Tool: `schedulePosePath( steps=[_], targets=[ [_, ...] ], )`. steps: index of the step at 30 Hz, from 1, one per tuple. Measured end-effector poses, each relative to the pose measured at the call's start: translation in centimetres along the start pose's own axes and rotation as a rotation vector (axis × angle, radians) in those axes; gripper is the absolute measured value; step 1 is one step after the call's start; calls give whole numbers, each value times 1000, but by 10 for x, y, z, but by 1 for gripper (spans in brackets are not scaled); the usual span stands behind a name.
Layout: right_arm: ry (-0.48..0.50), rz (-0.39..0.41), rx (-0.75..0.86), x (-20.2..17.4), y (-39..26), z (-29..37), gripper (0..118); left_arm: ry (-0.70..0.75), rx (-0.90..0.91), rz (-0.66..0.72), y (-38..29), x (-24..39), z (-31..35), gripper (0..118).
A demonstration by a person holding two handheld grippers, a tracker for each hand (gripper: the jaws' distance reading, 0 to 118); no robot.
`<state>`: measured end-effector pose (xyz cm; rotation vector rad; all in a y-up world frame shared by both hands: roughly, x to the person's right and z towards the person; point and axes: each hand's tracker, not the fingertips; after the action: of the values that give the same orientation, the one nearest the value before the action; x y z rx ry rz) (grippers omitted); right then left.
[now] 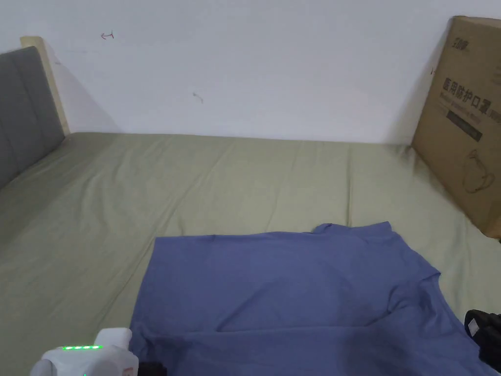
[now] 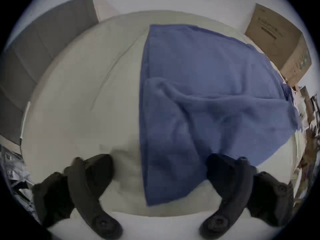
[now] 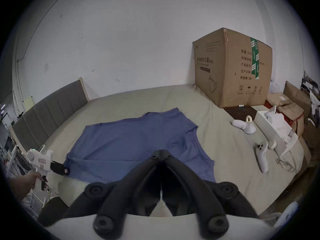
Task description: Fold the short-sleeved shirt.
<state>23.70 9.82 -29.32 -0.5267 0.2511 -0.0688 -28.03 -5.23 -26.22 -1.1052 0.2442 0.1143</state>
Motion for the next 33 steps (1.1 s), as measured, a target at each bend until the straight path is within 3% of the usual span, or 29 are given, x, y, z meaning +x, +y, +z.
schedulePosePath(
  steps=[2,3,7,8,9,10,11,12,13,18,21,22,23,24,25,26,29,31,33],
  targets=[
    [-24,5,-6,4,-1,-3,0,-6,53,24,-2,5,13,55],
    [-33,6,-8,7,-1,-5,0,-22,79,23,-4,6,23,2],
    [-60,-57,-53,43,-5,-22,0,-168,137,43,-2,-3,49,3],
    [-60,-85,-75,53,-5,-27,0,-150,134,50,0,-7,53,3],
    [-67,-110,-100,63,-4,-34,7,-159,138,55,2,-11,57,3],
    [-73,-134,-134,74,-3,-46,29,-162,157,60,5,-16,62,3],
    [-70,-163,-182,86,-3,-60,68,-172,165,75,7,-19,67,3],
    [-77,-195,-244,97,-4,-74,115,-186,165,87,9,-22,69,3],
    [-98,-233,-345,110,-9,-93,117,-200,155,88,12,-23,70,3],
    [-179,-319,-550,144,-31,-148,115,-202,131,50,13,-15,70,3],
    [-216,-248,-655,149,-53,-170,110,-190,111,36,11,-14,63,3],
    [-216,-191,-663,143,-52,-170,103,-189,108,35,11,-14,61,3],
    [-226,-116,-648,134,-47,-167,89,-188,104,34,11,-14,59,3],
    [-231,-85,-626,126,-45,-162,65,-188,101,33,11,-14,58,3],
    [-209,-59,-612,119,-41,-158,40,-189,99,34,12,-15,56,3],
    [-185,-44,-608,113,-37,-154,3,-190,99,36,12,-16,55,3],
    [-56,-73,-598,105,-31,-146,3,-191,126,42,8,-6,70,3],
    [-107,-67,-592,104,-25,-137,3,-190,137,48,10,-8,76,3],
    [-83,-133,-553,112,-16,-120,3,-215,142,67,13,-13,83,3]
  ],
)
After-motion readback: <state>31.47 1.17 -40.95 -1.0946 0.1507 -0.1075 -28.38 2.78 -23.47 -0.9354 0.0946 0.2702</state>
